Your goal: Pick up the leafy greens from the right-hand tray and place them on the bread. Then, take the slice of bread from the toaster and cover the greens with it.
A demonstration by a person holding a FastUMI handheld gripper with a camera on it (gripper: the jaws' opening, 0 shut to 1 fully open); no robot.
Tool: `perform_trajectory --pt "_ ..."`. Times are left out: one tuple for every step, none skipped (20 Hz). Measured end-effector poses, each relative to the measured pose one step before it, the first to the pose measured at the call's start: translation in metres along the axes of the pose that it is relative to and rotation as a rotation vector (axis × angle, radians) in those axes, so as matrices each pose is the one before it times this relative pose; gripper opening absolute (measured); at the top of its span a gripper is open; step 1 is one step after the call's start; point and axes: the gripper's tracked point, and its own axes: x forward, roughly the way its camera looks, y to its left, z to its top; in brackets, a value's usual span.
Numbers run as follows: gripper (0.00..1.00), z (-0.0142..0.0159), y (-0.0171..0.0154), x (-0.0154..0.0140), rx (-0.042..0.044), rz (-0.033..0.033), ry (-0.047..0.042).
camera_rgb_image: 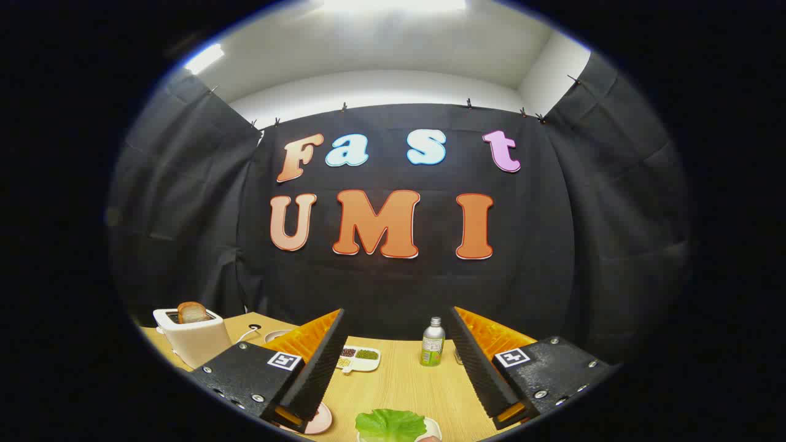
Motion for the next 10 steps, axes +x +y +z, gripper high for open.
perform_trajectory --pt "0.98 0.00142 0.00183 -0.00017 0.00005 0.00461 -0.00255" --pt "0.98 0.00122 0.00047 -0.00044 0.00078 0.00515 -0.00299" --pt "0.98 0.00102 0.00076 0.00014 0.00013 0.00410 0.00108" --pt "0.98 -0.00185 -0.00025 0.00002 0.00016 0.00120 0.00504" --pt "0.98 -0.00006 -0.00034 0.00071 -0.00050 0.00040 0.00368" --pt "0.98 0.00035 -0.00033 -0.00072 0.00191 -0.00063 0.00139" --pt "0.99 0.00047 -0.00080 0.00023 0.00332 0.00008 0.00104" --pt "0.99 0.00216 -0.00020 -0.00078 0.00702 0.00151 -0.00154" --pt "0.99 0.00043 -0.00106 0.00038 0.00743 0.00076 0.00188" --pt "0.99 0.00077 -0.00051 0.00080 0.00864 0.00268 0.00090"
